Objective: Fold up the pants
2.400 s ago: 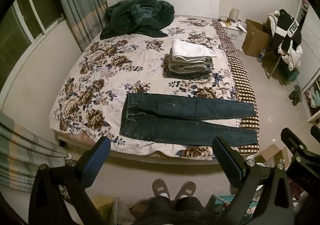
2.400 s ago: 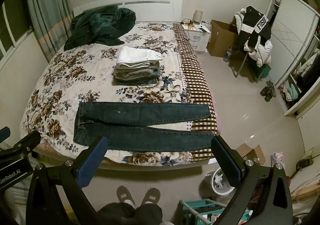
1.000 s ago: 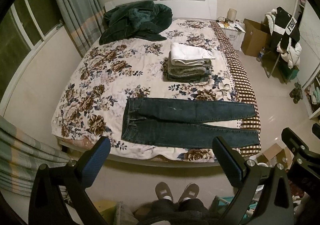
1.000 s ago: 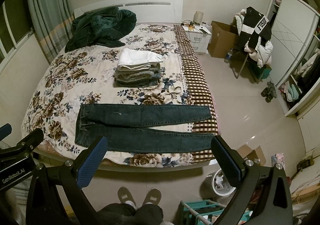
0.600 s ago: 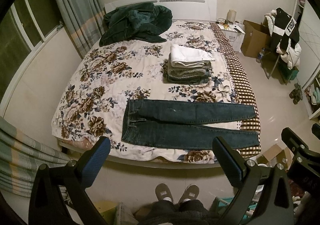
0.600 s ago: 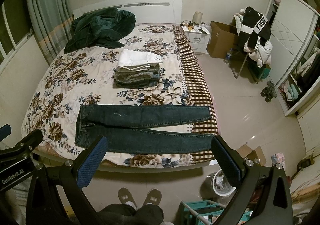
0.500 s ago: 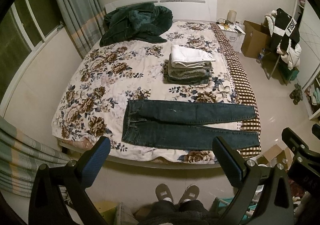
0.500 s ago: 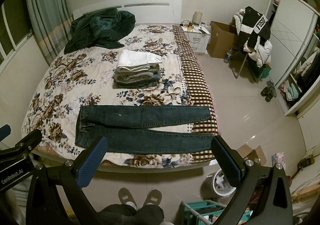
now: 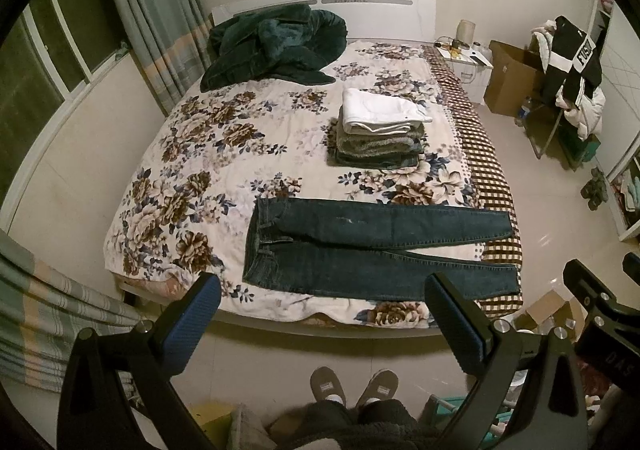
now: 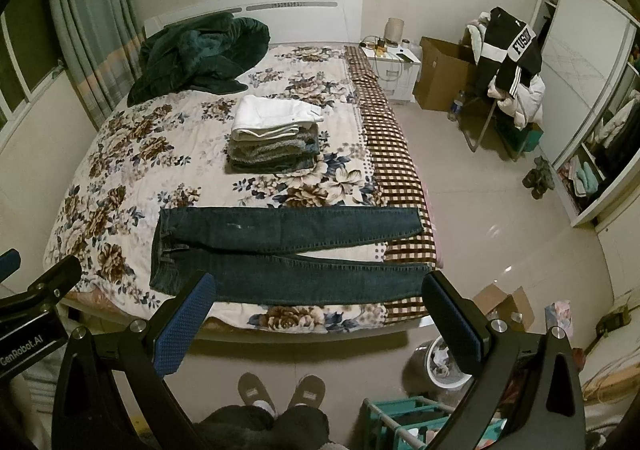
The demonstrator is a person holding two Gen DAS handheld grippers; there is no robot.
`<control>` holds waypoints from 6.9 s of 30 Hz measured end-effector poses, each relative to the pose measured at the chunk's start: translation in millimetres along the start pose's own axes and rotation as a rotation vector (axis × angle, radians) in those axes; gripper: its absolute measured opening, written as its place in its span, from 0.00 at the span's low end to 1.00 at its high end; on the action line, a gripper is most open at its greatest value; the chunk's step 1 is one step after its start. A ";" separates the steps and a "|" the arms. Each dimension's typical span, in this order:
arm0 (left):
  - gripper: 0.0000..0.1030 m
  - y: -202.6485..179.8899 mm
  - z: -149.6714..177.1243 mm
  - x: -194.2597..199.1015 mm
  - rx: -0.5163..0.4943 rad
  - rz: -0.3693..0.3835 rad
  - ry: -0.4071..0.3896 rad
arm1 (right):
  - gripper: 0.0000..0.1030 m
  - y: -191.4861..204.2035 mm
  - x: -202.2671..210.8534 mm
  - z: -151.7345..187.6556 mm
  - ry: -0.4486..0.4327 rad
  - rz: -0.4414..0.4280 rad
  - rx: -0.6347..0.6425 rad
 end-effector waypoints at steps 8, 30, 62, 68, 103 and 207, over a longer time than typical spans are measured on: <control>1.00 -14.4 -18.2 -35.3 0.059 -0.037 -0.026 | 1.00 -47.3 -76.3 -14.4 0.034 0.012 -0.065; 1.00 -38.5 -75.7 -412.9 0.310 -0.151 0.414 | 1.00 -147.7 -541.8 -89.0 0.387 0.045 -0.467; 0.10 73.8 -54.7 -665.1 0.716 -0.218 0.558 | 0.07 -183.8 -847.9 -33.2 0.701 0.041 -0.797; 0.09 83.0 -37.3 -577.9 0.743 -0.120 0.428 | 0.03 -191.4 -792.5 -42.7 0.594 -0.010 -0.742; 0.64 67.2 151.3 -502.7 0.583 -0.132 0.276 | 0.74 -342.8 -627.3 228.3 0.377 -0.151 -0.997; 1.00 -52.8 156.0 -515.4 0.305 0.123 0.410 | 0.07 -187.9 -542.4 60.1 -0.107 -0.415 -0.586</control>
Point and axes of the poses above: each gripper's, at about its wrist camera, not at the fingertips, and x roughly against the way its jaws point, y to its left, z to its underside, the point moved 4 cm from there along -x, roughly the way its jaws point, and after that the axes turned 4 degrees about x, right-handed, at the moved point
